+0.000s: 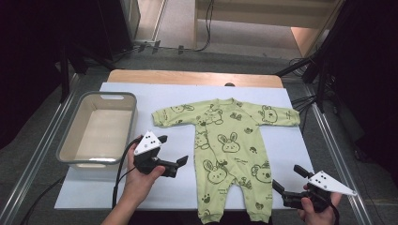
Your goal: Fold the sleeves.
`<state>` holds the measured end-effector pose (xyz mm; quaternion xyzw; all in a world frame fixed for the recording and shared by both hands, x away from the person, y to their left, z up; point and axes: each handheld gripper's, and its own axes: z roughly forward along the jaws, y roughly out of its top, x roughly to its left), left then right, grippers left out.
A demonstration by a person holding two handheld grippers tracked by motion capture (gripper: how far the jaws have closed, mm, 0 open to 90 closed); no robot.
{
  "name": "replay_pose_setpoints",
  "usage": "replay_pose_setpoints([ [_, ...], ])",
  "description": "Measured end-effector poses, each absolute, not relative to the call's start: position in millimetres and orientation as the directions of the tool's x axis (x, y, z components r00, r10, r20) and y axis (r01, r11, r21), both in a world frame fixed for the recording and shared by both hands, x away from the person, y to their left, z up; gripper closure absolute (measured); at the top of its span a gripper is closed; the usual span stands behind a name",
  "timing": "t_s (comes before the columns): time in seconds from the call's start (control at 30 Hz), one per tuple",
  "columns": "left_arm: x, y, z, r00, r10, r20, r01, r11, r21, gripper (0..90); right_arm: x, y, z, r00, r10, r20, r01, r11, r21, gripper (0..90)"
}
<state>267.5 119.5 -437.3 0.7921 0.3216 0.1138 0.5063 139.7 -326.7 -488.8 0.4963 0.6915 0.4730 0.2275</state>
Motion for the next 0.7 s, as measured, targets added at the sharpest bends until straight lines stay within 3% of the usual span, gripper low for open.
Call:
replay_pose_setpoints([
  [0.7,354,92,-450,0.710,0.683,-0.170,0.476,-0.288,0.831,0.0,134,-329,-495,-0.411,0.897,0.160,0.469,0.059,0.881,0.0],
])
